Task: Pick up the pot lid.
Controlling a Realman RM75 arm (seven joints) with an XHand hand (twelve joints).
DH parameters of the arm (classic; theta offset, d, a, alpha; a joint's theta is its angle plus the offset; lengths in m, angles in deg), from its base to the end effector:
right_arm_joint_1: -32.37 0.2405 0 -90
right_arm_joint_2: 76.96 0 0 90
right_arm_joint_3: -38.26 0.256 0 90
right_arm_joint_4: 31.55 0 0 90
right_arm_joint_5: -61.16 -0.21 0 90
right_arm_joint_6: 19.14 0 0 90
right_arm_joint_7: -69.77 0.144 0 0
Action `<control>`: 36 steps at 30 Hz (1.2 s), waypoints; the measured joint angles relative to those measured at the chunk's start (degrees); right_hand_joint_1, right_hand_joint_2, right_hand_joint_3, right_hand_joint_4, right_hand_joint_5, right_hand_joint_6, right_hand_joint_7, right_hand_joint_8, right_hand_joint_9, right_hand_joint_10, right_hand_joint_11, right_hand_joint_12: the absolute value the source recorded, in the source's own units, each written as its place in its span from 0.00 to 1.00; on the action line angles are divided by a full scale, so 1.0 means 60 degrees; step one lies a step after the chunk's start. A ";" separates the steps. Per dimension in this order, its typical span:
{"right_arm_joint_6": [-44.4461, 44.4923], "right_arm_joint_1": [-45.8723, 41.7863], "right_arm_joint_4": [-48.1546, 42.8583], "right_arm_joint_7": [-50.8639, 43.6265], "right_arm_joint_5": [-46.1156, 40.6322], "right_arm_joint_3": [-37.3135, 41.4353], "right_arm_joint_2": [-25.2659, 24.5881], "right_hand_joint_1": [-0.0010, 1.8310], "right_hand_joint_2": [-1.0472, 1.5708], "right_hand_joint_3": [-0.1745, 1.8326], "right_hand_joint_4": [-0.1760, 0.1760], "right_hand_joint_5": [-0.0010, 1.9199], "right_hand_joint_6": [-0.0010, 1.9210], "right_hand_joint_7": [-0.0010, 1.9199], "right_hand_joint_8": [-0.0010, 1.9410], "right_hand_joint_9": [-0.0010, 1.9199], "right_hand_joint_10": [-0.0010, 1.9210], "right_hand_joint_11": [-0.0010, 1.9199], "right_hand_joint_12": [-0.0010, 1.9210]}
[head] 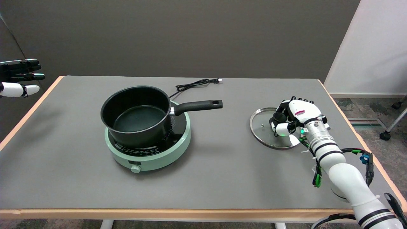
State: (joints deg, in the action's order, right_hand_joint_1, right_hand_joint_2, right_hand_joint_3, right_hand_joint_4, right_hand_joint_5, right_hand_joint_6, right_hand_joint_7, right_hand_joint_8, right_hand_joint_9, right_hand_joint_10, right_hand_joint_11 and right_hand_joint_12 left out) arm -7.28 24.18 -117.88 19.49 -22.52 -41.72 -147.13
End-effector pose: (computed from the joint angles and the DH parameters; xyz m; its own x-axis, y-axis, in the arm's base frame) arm -0.2745 -0.3040 0.4185 0.9794 0.0308 0.1997 -0.1970 0.3644 0.9102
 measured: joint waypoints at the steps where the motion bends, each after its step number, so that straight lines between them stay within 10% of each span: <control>1: -0.0005 0.0001 0.0000 0.0000 0.0000 0.0000 0.0000 0.54 0.67 0.53 0.40 0.40 0.38 0.50 0.36 0.42 0.65 0.34 0.89; 4: -0.0030 0.0007 0.0000 0.0000 0.0002 0.0002 0.0002 0.56 0.68 0.53 0.46 0.41 0.41 0.48 0.42 0.41 0.71 0.32 0.92; 5: -0.0033 0.0008 0.0000 0.0000 0.0003 0.0003 0.0002 0.71 0.76 0.30 0.38 0.41 0.41 0.46 0.60 0.42 0.69 0.32 0.92; 6: -0.0038 0.0010 0.0000 0.0000 0.0005 0.0005 0.0002 0.73 0.78 0.26 0.39 0.41 0.41 0.46 0.64 0.42 0.70 0.32 0.92; 11: -0.0109 0.0018 -0.0004 0.0016 0.0021 0.0028 0.0006 0.73 0.77 0.32 0.45 0.39 0.42 0.43 0.70 0.40 0.77 0.30 0.94; 13: -0.0139 0.0022 0.0004 0.0023 0.0054 0.0037 0.0008 0.66 0.87 0.08 0.01 0.35 0.65 0.44 0.76 0.38 0.78 0.32 0.91; 16: -0.0177 0.0027 0.0007 0.0034 0.0135 0.0039 0.0008 0.67 0.82 0.21 0.00 0.36 0.64 0.45 0.75 0.37 0.86 0.30 0.97; 17: -0.0188 0.0030 0.0006 0.0041 0.0166 0.0039 0.0009 0.66 0.88 0.09 0.00 0.34 0.67 0.43 0.78 0.37 0.82 0.31 0.92; 24: -0.0251 0.0045 -0.0017 0.0064 0.0299 0.0035 0.0017 0.65 0.89 0.08 0.00 0.33 0.68 0.42 0.80 0.35 0.87 0.30 0.92; 26: -0.0267 0.0048 -0.0031 0.0068 0.0325 0.0035 0.0020 0.73 0.75 0.39 0.51 0.35 0.49 0.42 0.75 0.34 0.92 0.28 0.97; 36: -0.0373 0.0056 -0.0070 0.0084 0.0402 0.0057 0.0026 0.72 0.76 0.38 0.51 0.35 0.49 0.40 0.78 0.34 0.98 0.27 0.95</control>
State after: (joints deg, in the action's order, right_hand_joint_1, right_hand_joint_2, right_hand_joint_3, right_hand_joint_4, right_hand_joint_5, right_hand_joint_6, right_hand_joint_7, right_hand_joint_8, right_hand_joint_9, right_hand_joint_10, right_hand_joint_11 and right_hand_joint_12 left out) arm -9.52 24.51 -118.30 19.99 -20.11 -41.38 -146.98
